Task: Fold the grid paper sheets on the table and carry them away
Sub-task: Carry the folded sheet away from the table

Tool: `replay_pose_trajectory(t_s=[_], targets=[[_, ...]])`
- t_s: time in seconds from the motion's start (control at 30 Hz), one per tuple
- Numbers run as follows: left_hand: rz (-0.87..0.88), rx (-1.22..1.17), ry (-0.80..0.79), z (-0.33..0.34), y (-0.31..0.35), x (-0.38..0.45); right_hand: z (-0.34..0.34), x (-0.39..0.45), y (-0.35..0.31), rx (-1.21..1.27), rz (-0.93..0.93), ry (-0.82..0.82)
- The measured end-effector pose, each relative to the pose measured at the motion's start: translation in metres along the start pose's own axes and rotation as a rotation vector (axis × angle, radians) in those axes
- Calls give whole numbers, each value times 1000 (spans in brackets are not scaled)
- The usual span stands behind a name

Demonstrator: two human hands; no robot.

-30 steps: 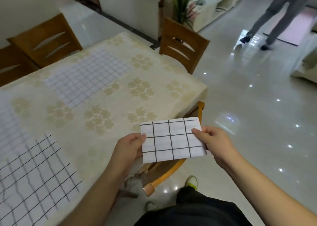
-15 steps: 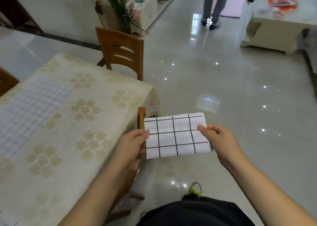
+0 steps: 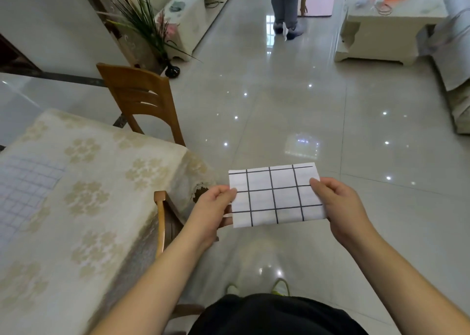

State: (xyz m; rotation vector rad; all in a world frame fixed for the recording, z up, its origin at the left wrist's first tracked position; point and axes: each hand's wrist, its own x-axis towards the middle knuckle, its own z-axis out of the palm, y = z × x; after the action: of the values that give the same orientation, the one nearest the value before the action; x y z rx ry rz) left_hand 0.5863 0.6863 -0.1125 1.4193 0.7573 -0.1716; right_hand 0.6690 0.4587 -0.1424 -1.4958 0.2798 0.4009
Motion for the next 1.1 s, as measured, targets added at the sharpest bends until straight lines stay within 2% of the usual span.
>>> replay_pose_trajectory(t_s=[0.17, 0.43, 0.6, 0.87, 1.1], targets=[[6, 2, -18, 14, 12, 30, -6, 21, -9, 21, 25, 23], [-40, -62, 40, 9, 27, 88, 17, 65, -23, -28, 47, -162], [-46, -119, 79, -8, 46, 138, 60, 112, -41, -12, 67, -104], [14, -138, 135, -55, 102, 187, 128, 178, -83, -103, 35, -132], [-26, -162, 166, -67, 137, 229, 156, 232, -98, -177, 10, -125]])
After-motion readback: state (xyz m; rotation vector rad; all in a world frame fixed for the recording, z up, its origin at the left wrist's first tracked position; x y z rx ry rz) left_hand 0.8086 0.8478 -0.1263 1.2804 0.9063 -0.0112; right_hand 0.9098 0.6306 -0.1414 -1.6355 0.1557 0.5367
